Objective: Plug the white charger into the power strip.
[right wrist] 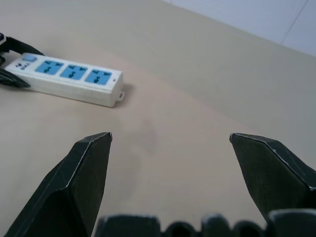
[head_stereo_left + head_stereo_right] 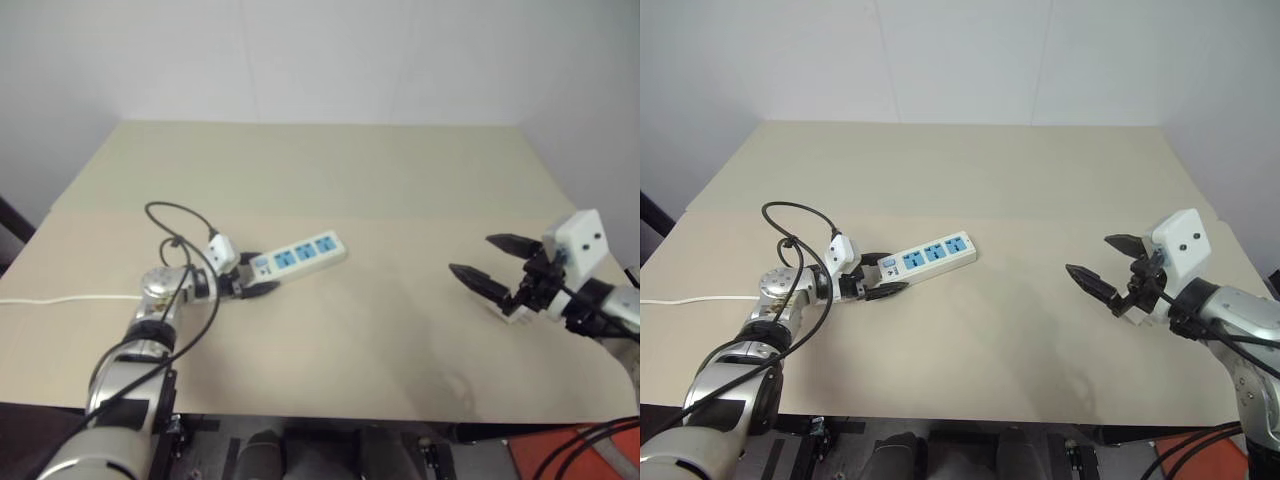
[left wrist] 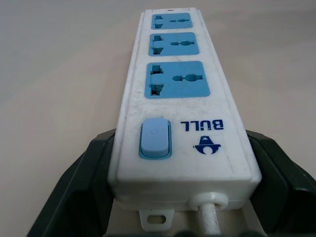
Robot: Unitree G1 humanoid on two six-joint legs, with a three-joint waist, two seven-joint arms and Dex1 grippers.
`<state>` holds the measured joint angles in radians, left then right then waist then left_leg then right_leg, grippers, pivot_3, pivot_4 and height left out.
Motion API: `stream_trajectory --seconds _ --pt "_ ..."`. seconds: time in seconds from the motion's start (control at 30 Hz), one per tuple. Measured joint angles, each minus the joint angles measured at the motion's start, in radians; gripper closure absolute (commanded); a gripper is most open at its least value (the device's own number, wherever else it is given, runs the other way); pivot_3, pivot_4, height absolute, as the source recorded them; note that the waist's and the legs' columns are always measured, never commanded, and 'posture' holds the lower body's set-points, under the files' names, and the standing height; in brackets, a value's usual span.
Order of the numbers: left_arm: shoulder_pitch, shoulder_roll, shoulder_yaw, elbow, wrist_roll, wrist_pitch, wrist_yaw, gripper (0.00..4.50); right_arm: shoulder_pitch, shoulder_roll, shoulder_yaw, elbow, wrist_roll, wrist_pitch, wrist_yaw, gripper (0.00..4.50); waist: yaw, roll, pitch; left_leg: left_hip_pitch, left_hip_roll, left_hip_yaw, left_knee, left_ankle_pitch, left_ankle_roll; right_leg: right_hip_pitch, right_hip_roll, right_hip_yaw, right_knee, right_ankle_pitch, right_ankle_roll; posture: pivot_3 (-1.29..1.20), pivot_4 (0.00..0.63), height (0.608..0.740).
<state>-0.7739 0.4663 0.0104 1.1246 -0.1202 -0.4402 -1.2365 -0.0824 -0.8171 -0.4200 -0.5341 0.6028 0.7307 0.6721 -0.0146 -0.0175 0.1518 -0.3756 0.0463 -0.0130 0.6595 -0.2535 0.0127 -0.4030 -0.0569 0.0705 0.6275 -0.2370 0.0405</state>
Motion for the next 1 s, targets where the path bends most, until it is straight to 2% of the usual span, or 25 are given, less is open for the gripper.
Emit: stream_trajectory --seconds 0.17,0.43,0.7,0.87,1.0 --pt "0.001 -0.006 -0.001 -0.026 0.0 0.031 -0.043 1.2 -0.016 -0.012 0.001 0.014 -0.001 0.0 -0.002 0.0 0.001 0.0 0.0 -0.001 0.0 0.0 0.0 0.0 0.0 0.0 0.0 0.0 0.0 0.0 0.0 0.0 0.15 0.74" --pt "0.062 -0.112 -0.071 -0.304 -0.039 0.125 -0.209 1.2 -0.055 -0.04 0.01 0.053 -0.003 0.0 0.001 0.0 0.009 0.0 0.0 -0.004 -0.001 0.0 0.001 0.0 0.0 -0.001 -0.001 0.0 -0.002 0.0 0.001 0.0 0.15 0.74" --pt "0.115 -0.174 -0.176 -0.386 0.019 0.137 -0.164 1.2 -0.082 -0.069 0.011 0.075 0.003 0.043 -0.013 0.0 0.003 0.0 0.0 -0.002 -0.001 -0.001 0.001 0.0 0.0 0.0 -0.001 0.0 -0.001 0.0 0.001 0.0 0.15 0.74" --pt "0.126 -0.167 -0.211 -0.439 0.054 0.141 -0.108 1.2 -0.155 -0.177 0.021 0.116 0.009 0.194 -0.036 0.0 0.007 0.002 -0.001 -0.001 -0.001 -0.001 0.001 0.0 0.0 0.001 -0.001 0.0 -0.001 0.0 0.001 0.0 0.15 0.74" --pt "0.141 -0.152 -0.23 -0.48 0.058 0.155 -0.092 1.2 -0.236 -0.3 0.107 0.182 0.004 0.328 -0.031 0.0 0.004 0.003 -0.002 -0.001 -0.001 -0.001 0.001 0.0 0.0 0.001 -0.001 0.0 -0.001 0.0 0.0 0.0 0.15 0.74"
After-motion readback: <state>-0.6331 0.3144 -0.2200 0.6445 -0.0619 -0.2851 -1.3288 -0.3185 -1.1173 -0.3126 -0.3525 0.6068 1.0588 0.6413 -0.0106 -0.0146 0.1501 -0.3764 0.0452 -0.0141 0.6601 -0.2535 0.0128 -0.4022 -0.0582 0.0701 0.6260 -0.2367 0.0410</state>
